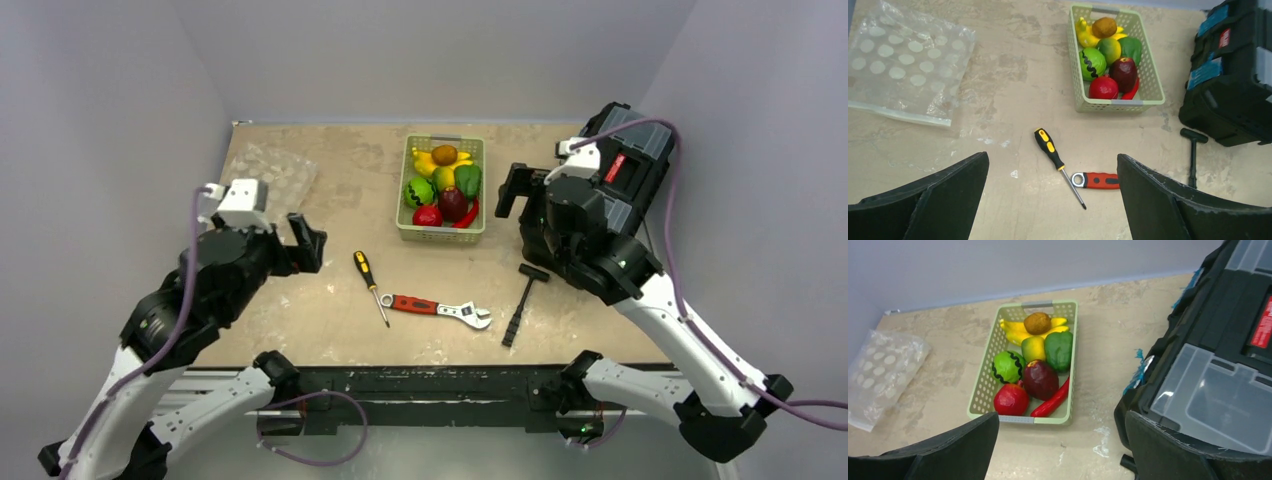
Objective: Place the food in the zip-top bag and seal the zipper
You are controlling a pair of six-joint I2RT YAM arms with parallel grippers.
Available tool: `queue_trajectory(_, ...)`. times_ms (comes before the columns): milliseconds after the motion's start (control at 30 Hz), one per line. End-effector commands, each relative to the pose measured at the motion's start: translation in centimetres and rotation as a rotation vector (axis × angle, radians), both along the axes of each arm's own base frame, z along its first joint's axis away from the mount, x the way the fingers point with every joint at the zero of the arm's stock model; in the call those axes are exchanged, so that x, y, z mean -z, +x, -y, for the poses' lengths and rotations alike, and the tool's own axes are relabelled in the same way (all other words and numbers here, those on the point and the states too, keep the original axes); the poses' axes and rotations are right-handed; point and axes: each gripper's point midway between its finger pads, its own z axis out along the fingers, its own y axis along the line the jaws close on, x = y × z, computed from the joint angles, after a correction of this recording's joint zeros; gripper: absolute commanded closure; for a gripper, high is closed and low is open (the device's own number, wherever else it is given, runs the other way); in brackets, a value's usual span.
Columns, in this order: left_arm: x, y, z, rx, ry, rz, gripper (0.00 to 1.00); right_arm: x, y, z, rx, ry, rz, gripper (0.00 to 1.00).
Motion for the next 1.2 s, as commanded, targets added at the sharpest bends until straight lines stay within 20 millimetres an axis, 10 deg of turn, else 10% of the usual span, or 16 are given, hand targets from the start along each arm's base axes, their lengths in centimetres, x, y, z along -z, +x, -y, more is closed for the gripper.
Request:
queue_trajectory(0,3.3,3.1,2.7,0.014,0.091,-0.099,0.0,2.1,2.0,-3.1,-0.088,-0.027,0.008,0.01)
queue_trajectory(233,8.5,7.2,1.6,-0.061,0.085,-0.247,0.0,5.7,3.4,-9.0,-0.333,-0.022,0.076,0.01)
queue_trajectory(567,12.2,12.6,-8.1,-0.457,-0.396,-0.229,0.0,7.8,5.2,-14.2,-0.506,-0.032,0.102,0.01)
queue_trajectory(900,17.6,15.6,-16.8,-0.704,-0.918,-0.091,0.0,9.1,4.4,-16.4,-0.599,0.054,0.096,0.01)
queue_trajectory(1167,22.5,16.4,-20.4,-0.8,-0.974,-0.116,0.07,8.5,3.8,-15.9,-0.597,0.08,0.126,0.01)
